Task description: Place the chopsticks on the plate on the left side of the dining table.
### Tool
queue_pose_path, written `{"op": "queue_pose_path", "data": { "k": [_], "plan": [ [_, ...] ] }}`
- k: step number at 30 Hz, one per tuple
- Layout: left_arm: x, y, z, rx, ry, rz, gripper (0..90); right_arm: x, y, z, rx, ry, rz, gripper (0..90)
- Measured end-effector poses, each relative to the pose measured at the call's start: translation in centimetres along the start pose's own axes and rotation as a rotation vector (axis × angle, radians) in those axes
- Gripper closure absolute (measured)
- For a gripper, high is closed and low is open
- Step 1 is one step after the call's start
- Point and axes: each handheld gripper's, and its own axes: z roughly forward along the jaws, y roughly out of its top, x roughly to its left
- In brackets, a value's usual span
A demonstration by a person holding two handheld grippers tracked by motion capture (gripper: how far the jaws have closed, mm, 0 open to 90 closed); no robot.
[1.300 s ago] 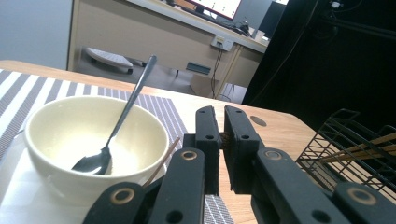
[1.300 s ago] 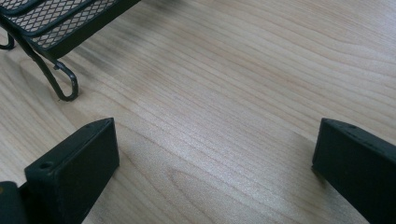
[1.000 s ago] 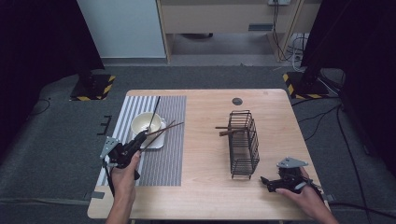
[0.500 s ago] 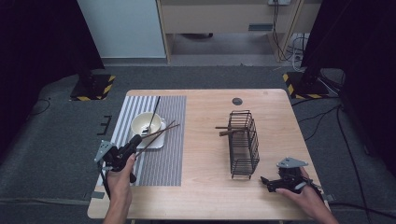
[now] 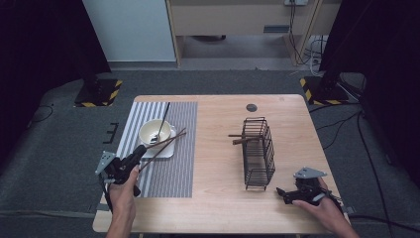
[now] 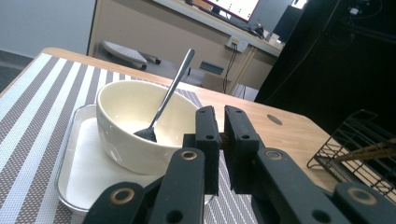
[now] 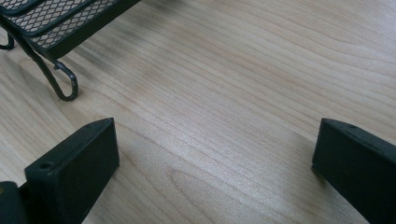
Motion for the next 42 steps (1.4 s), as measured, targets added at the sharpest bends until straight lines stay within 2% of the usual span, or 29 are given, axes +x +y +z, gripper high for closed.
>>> {"op": "queue_pose_path", "data": {
  "k": [12,16,19,25,30,42],
  "plan": [
    [0.3,-1.2,-1.4,0.17,-0.029,0.135,84.3,0.0,0.0,0.0,0.0,0.0,0.0,0.4],
    [0.5,-1.8,-1.7,0.23,-0.03,0.166,84.3,0.0,0.0,0.0,0.0,0.0,0.001,0.4],
    [0.7,-2.2,-1.7,0.262,-0.029,0.169,84.2,0.0,0.0,0.0,0.0,0.0,0.0,0.4],
    [0.9,-3.1,-1.1,0.338,-0.018,0.21,84.1,0.0,0.0,0.0,0.001,0.0,0.0,0.4],
    [1.0,-3.5,-0.9,0.379,-0.013,0.213,84.1,0.0,0.0,0.0,0.0,0.0,0.0,0.5],
    [1.3,-4.1,-0.6,0.428,-0.005,0.206,84.1,0.0,0.0,0.0,-0.002,-0.004,0.0,0.5]
  ]
}}
